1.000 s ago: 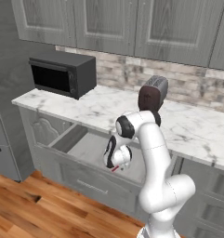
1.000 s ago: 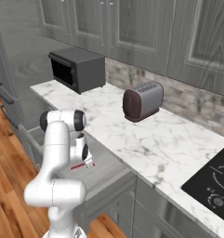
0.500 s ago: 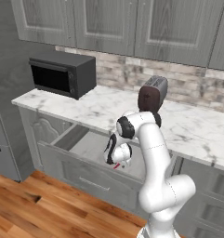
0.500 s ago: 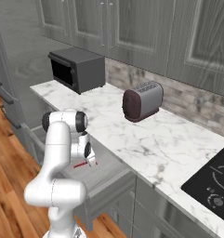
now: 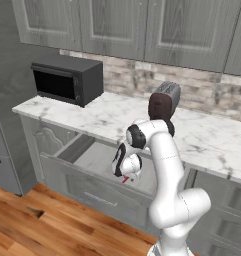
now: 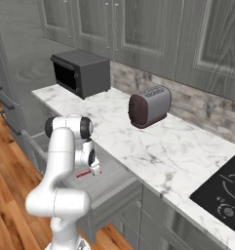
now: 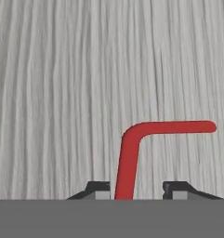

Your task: Take a straw from the drawer in front and place it inside the glass cup on the dining counter.

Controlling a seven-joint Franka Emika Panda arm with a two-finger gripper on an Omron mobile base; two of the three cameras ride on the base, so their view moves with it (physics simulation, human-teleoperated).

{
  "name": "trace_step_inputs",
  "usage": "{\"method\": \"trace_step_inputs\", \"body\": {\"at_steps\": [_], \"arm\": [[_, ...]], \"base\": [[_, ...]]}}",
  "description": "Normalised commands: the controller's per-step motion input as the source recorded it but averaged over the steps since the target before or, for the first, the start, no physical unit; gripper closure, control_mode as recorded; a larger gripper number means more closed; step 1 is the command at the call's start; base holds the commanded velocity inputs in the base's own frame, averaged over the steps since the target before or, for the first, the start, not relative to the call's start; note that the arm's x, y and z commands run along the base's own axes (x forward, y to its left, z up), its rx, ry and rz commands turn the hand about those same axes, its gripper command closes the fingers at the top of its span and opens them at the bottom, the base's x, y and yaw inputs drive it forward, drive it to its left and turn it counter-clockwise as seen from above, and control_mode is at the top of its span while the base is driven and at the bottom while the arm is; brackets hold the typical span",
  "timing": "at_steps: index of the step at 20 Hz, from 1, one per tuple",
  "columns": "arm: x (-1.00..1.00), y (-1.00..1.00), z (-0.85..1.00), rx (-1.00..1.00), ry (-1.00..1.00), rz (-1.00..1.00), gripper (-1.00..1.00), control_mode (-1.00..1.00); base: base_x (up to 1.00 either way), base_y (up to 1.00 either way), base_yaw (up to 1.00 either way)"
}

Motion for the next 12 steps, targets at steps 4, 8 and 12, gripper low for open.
{"method": "trace_step_inputs", "body": {"at_steps": [4, 8, 12], "arm": [[-0.17, 0.0, -0.02, 0.02, 0.0, 0.0, 1.0, -1.0], [-0.39, 0.01, 0.21, 0.01, -0.05, 0.0, 1.0, -1.0], [-0.4, 0.0, 0.56, 0.0, -0.13, 0.0, 1.0, -1.0]], "base": [[0.0, 0.0, 0.0], [0.0, 0.0, 0.0], [0.0, 0.0, 0.0]]}}
